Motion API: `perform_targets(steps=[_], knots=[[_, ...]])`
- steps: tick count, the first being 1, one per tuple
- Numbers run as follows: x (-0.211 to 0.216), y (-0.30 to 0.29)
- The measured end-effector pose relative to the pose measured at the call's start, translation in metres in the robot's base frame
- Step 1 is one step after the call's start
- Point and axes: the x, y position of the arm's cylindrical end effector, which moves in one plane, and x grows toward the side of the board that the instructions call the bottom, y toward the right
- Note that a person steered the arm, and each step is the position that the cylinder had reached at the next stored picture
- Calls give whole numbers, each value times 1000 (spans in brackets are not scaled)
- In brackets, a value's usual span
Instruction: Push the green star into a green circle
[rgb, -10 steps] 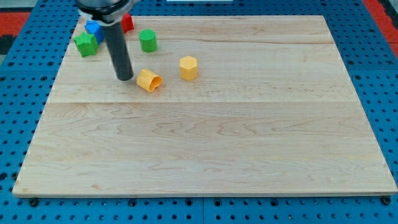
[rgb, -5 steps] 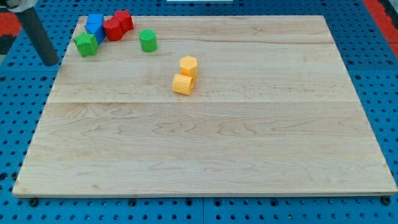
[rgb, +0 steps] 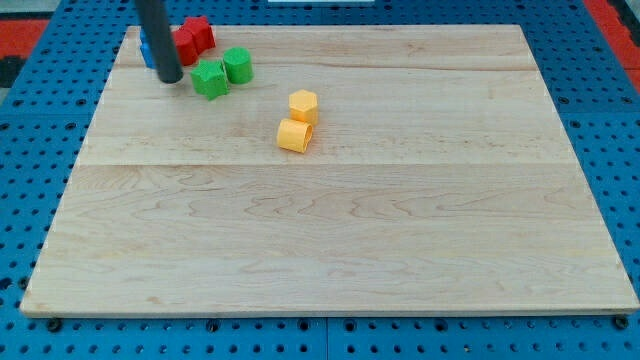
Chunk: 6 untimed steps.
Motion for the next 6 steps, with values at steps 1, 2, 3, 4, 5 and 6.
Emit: perform_targets(steps=[1, 2, 3, 4, 5, 6], knots=[[13, 19], [-4, 42], [-22, 96], [-25, 68], [-56, 69], [-106, 113]])
